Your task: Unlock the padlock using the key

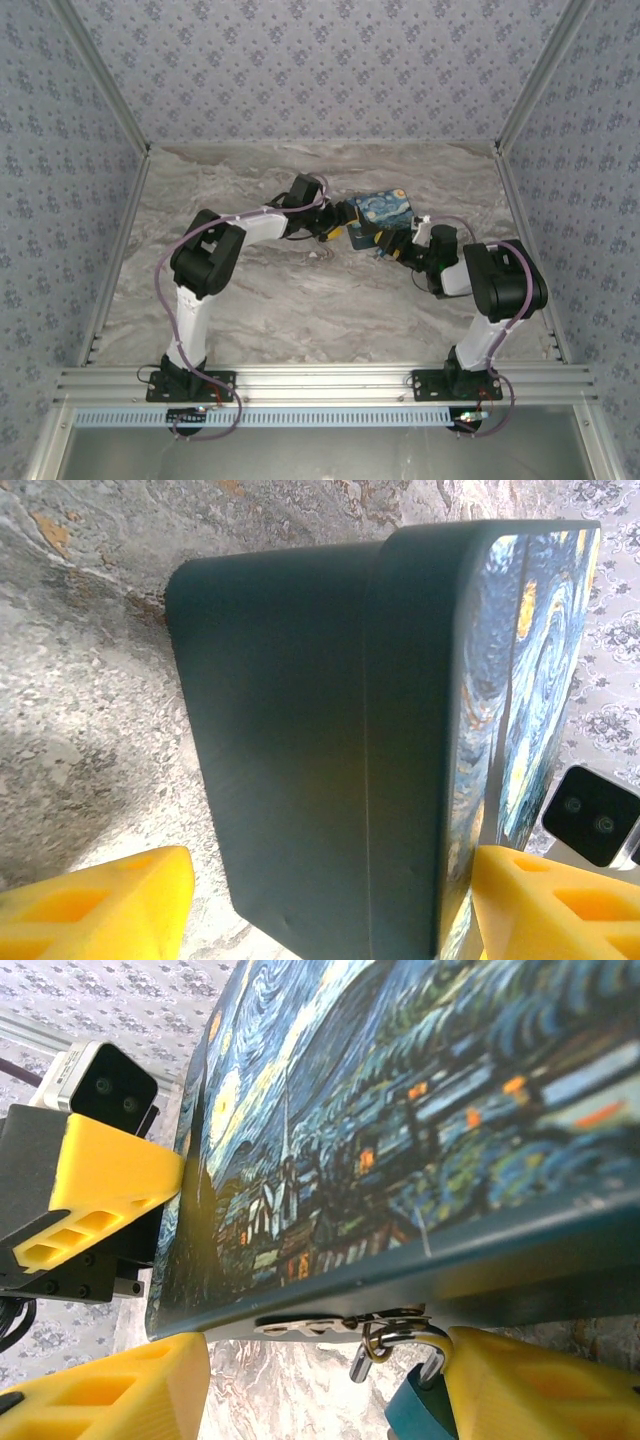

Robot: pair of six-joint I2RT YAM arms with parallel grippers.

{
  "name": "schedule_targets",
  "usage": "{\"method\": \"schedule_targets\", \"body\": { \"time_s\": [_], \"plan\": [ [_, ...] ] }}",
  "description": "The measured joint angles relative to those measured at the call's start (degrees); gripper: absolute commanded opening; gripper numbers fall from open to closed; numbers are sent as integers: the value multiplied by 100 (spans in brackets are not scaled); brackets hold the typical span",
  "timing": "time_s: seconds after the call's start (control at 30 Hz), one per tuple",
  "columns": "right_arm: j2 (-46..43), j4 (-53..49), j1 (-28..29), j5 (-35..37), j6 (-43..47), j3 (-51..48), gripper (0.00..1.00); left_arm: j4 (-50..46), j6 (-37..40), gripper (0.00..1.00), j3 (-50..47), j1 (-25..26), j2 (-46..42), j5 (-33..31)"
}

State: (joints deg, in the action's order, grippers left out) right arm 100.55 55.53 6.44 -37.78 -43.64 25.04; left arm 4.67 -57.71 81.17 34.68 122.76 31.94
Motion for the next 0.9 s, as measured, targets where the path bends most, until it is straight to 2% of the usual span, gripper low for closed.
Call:
{"method": "schedule_targets", "body": {
  "time_s": [0.9],
  "plan": [
    [76, -4, -9, -59, 2, -26, 28, 157, -42, 71, -76, -15, 0, 0]
  ]
}}
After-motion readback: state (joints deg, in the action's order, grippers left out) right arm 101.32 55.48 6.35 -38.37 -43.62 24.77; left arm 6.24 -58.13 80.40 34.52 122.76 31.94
